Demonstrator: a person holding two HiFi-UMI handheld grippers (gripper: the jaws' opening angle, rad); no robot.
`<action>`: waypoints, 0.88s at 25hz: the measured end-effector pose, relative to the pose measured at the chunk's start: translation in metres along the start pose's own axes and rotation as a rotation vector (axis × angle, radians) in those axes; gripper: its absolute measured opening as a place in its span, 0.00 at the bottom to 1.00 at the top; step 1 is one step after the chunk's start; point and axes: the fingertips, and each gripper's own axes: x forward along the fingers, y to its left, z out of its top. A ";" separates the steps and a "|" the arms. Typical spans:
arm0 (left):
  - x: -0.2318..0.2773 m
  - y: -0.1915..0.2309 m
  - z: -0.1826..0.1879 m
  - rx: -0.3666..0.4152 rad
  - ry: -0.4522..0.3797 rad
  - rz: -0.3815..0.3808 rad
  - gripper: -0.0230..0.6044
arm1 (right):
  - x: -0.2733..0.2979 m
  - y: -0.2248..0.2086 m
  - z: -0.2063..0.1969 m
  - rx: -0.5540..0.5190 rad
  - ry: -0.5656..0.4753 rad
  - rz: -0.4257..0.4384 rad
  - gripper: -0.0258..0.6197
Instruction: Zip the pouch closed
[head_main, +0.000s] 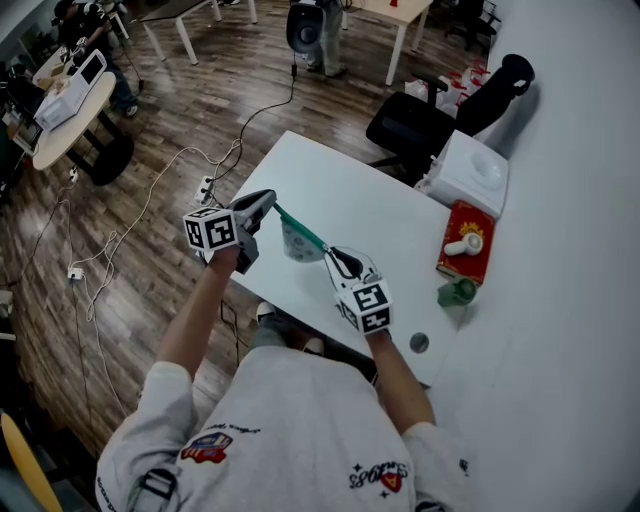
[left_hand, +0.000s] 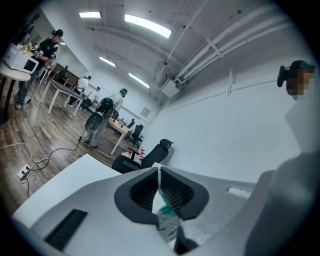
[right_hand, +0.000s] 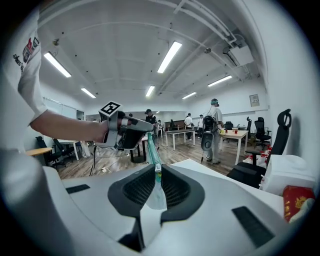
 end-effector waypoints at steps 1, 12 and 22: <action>-0.002 -0.003 0.001 0.009 0.000 -0.010 0.07 | 0.001 -0.002 0.001 0.014 -0.012 -0.011 0.10; -0.011 -0.044 0.038 0.142 -0.039 -0.109 0.07 | 0.024 0.006 0.009 0.067 -0.037 -0.043 0.11; -0.022 -0.026 0.042 0.208 -0.046 -0.055 0.07 | 0.028 -0.002 0.008 0.092 -0.020 -0.073 0.12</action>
